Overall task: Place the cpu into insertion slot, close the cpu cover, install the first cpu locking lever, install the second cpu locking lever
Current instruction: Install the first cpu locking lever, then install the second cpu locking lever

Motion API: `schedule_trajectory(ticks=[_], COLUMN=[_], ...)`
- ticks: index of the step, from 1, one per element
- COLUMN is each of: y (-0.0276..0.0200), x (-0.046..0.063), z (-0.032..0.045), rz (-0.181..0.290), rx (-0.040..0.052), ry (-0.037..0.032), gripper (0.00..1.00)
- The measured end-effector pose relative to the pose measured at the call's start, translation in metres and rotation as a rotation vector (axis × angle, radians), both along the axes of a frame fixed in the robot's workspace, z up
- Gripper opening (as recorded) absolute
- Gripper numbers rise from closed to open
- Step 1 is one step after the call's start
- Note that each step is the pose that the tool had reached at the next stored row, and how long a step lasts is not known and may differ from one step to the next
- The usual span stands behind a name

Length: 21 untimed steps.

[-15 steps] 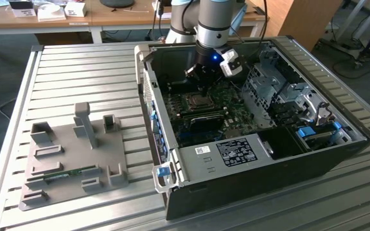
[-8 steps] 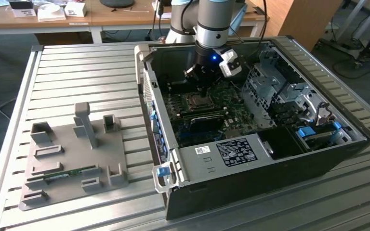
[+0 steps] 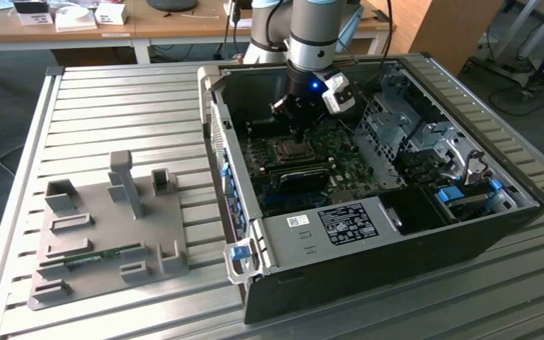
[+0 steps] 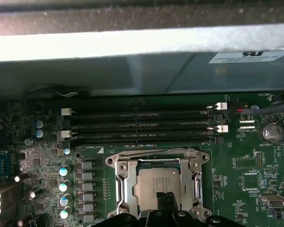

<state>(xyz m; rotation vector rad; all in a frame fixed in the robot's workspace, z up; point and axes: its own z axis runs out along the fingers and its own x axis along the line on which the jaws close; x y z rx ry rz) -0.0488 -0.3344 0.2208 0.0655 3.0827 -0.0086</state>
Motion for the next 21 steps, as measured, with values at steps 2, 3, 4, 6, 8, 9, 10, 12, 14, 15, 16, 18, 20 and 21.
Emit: schedule_trajectory(ticks=[2,3,4,6,8,9,10,12,14,15,16,18,20,21], y=[-0.0001,-0.0001,-0.0001,-0.0001,-0.0001,-0.0001,-0.0001,-0.0001,-0.0002,-0.0002,-0.0002,-0.0001,-0.0001,-0.0001], x=[-0.0004,-0.0006,-0.0006,-0.0015,-0.0023,-0.0023,-0.0023,-0.0023,-0.0024,-0.0024,-0.0024,-0.0024,-0.0024,-0.0024], z=[0.0001,0.0,0.0,0.0,0.0,0.0001,0.0,0.0,0.0004,0.0008,0.0014,0.0033,0.0053,0.0059], rz=[0.0,0.0,0.0,0.0,0.0,0.0,0.0,0.0,0.0,0.0,0.0,0.0,0.0,0.0], rx=[-0.0001,0.0,0.0,0.0,0.0,-0.0001,-0.0001,0.0,-0.0001,-0.0002,-0.0002,-0.0001,-0.0002,-0.0001], ry=[0.0,-0.0002,-0.0003,-0.0003,-0.0003,-0.0003,-0.0003,-0.0003,-0.0003,-0.0002,-0.0003,-0.0003,-0.0003,-0.0003], gripper=[0.11,0.11,0.11,0.11,0.11,0.11,0.11,0.11,0.11,0.11,0.11,0.11,0.11,0.11])
